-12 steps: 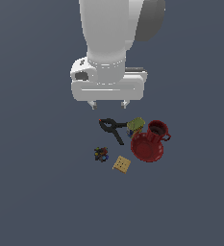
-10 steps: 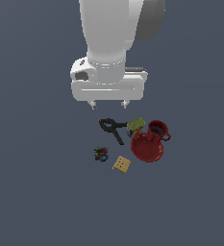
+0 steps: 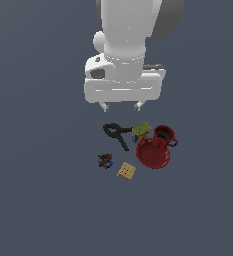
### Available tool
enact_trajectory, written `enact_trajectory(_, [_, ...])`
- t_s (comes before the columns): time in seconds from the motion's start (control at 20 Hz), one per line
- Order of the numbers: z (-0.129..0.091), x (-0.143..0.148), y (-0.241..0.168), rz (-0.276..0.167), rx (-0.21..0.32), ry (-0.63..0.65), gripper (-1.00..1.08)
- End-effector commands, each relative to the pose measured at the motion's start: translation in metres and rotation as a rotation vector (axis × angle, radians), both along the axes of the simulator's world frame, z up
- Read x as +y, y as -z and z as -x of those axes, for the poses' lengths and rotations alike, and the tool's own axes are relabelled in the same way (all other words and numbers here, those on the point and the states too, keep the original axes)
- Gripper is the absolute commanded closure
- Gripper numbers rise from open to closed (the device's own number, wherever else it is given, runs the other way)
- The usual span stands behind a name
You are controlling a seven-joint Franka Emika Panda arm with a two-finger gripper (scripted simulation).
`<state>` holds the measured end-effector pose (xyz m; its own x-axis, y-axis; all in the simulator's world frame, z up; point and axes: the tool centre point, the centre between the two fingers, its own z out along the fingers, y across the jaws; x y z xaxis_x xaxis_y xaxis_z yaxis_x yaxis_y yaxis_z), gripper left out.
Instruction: Pick up a designated object from a clutter of objects.
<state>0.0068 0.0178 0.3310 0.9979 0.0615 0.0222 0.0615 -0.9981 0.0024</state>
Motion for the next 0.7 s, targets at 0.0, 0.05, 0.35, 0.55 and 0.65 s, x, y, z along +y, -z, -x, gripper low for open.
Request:
enact_trajectory(0.0, [0.0,0.001,-0.001,0.001,-0.002,-0.003,-0.92])
enact_trajectory(0.05, [0.0,0.0,0.0,0.001,-0.001,-0.001,-0.92])
enact_trajectory(0.35, [0.001,0.003,0.005,0.001,-0.001,0.021,-0.92])
enact_trajectory(0.55, [0.002,0.008,0.014,0.001,0.0,0.055,-0.92])
enact_trajectory(0.65, [0.003,0.01,0.019,0.001,0.0,0.076,-0.92])
